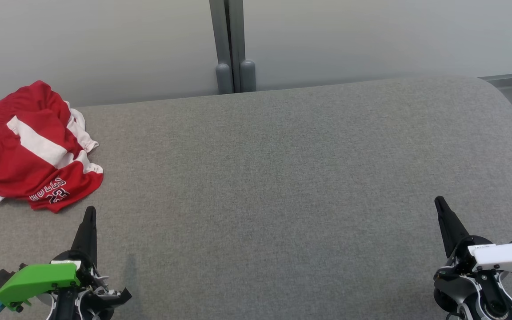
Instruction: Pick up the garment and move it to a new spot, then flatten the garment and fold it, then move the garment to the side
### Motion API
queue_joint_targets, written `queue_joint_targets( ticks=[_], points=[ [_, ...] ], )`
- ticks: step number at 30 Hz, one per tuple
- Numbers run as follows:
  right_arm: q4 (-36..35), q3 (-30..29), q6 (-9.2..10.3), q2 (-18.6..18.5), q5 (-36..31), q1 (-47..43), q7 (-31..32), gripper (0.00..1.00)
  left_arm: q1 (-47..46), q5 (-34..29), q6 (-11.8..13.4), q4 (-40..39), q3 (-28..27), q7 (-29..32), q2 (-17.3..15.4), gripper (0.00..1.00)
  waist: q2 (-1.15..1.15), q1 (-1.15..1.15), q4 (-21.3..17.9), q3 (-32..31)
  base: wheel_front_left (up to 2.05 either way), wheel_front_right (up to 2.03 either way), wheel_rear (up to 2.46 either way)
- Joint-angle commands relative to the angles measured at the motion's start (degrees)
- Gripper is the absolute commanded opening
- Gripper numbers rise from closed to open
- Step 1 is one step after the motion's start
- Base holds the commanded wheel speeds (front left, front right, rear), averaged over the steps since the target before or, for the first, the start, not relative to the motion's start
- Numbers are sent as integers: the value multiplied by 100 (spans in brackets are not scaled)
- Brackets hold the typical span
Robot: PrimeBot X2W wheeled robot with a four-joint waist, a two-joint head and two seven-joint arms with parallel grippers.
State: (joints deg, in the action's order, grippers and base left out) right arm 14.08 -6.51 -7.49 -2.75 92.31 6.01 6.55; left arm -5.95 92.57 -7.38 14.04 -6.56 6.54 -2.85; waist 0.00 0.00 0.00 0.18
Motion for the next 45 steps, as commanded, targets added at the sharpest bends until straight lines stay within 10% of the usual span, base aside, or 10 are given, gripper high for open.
queue_joint_targets(
  ticks=[1, 25, 26, 27, 28, 29, 30, 45],
  points=[
    [-20, -6, 0, -31, 18, 50, 9, 0, -72, -40, -30, -7, -2, 9, -8, 0, 0, 0, 0, 0, 0, 0, 0],
    [-20, -6, 0, -31, 18, 49, 9, 0, -72, -40, -30, -7, -2, 9, -8, 0, 0, 0, 0, 0, 0, 0, 0],
    [0, 1, 1, 0, -1, 0, -2, 100, 0, -1, 0, -1, 1, -1, 0, 100, 0, 0, 0, 0, 0, 0, 0],
    [38, 9, 1, 12, -4, -22, -8, 0, 17, -1, 2, 40, 7, -11, 7, 0, 0, 0, 0, 0, 0, 0, 0],
    [87, 12, 1, 28, -3, -59, -5, 100, 48, 0, 7, 97, 11, -9, 19, 100, 0, 0, 0, 0, 0, 0, 0],
    [133, 20, 2, 46, -5, -107, -9, 0, 97, -2, 9, 148, 21, -13, 33, 0, 0, 0, 0, 0, 0, 0, 0],
    [184, 21, 2, 60, -3, -155, -5, 100, 141, 0, 9, 201, 22, -9, 46, 100, 0, 0, 0, 0, 0, 0, 0],
    [90, 297, 2, 42, -433, -285, -430, 100, 364, -271, 4, -100, 387, -433, 34, 100, 0, 0, -1, -31, 0, 0, 0]
  ],
)
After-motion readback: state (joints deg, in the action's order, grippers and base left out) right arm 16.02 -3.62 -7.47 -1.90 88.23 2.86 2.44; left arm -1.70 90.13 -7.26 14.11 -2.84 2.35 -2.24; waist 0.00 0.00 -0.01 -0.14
